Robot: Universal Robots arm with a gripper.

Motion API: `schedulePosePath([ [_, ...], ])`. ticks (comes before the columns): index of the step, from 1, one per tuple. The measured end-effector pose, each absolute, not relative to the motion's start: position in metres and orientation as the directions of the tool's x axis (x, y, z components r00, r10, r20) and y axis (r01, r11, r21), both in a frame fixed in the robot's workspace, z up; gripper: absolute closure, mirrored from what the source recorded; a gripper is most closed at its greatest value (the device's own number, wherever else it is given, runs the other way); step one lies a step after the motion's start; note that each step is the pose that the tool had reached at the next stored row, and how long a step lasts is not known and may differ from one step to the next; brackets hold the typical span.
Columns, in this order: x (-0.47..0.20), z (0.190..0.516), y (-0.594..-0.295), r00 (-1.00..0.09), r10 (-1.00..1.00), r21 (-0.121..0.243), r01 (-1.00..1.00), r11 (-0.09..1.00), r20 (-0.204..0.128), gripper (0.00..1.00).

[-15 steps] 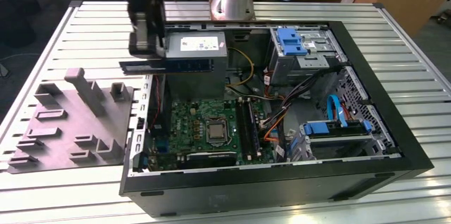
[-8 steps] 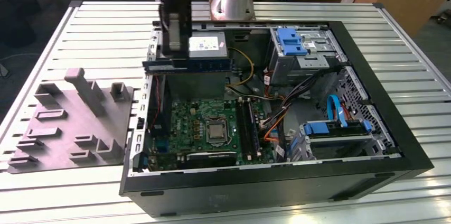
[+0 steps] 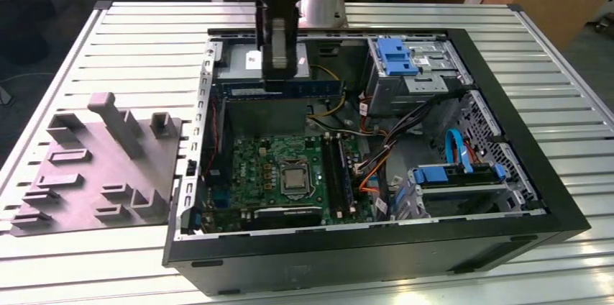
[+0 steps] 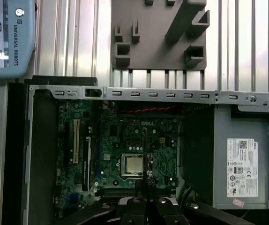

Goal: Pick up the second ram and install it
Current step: 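Pick up the second ram and move it above second insertion slot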

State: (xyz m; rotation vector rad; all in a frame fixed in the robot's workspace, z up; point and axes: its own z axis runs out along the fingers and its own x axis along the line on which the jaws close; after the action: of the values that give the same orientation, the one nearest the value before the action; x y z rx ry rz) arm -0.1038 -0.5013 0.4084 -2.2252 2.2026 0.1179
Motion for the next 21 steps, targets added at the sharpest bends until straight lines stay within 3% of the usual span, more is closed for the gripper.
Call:
schedulePosePath([
  [21, -0.095, 0.385, -0.501, 0.009, -0.998, 0.047, -0.999, -0.012, -0.061, 0.87],
])
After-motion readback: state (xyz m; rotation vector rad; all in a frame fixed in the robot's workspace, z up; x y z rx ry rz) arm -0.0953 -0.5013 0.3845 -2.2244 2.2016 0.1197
